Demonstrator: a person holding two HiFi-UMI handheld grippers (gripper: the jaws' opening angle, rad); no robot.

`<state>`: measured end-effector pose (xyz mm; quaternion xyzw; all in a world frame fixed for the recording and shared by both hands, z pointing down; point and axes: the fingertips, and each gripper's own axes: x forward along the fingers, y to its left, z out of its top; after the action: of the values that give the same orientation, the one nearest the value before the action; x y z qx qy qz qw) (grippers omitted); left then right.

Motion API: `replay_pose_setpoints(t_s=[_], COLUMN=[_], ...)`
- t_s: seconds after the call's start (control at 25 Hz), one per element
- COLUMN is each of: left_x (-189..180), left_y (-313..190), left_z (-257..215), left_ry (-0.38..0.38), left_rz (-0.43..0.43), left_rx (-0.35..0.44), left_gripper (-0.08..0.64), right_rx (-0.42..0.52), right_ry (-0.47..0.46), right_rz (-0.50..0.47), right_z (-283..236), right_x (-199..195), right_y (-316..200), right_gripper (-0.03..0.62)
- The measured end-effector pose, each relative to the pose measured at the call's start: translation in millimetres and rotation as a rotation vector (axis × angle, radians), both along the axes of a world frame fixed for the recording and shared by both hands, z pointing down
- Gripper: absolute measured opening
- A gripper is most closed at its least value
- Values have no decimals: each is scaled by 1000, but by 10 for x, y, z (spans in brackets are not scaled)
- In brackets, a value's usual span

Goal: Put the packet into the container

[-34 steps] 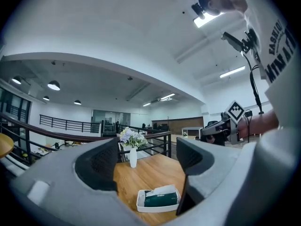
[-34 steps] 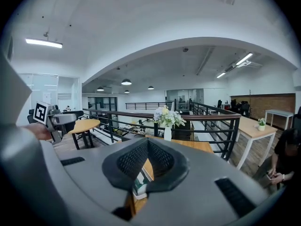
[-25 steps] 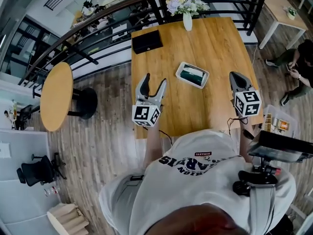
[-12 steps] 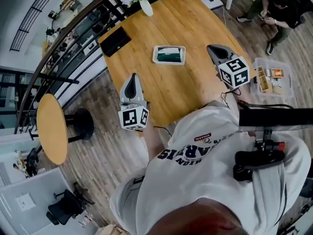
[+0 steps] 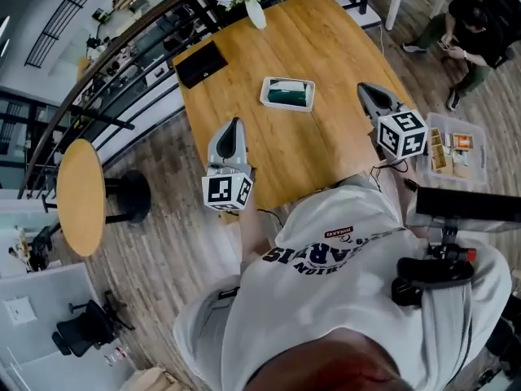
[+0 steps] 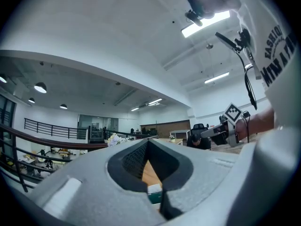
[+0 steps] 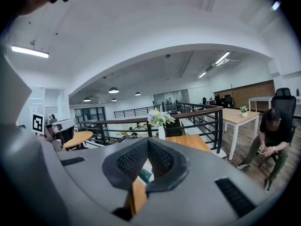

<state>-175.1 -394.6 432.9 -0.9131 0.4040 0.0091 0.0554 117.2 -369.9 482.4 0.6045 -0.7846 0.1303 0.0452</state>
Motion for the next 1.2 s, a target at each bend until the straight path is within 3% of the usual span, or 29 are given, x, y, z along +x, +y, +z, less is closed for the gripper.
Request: replay_pose_setpoints(t_s=[0.36,0.6,1.2], left_x=[80,341,1282], left_y=[613,1021,2489], left_z=[-170,-181,80], left_ry=[24,114,136], left_rz=[-95,-103,-78], left_rx=[-20,-71,-117], left_gripper=[-2,-2,-2], right_rx=[8,34,16], right_ry=[-119,-69,12], right_rz=[-148,-199,-174], right_z=[-112,-106,187], right_x=[-25,235,1058], right_y=[345,741,2257], right_gripper=[6,6,6])
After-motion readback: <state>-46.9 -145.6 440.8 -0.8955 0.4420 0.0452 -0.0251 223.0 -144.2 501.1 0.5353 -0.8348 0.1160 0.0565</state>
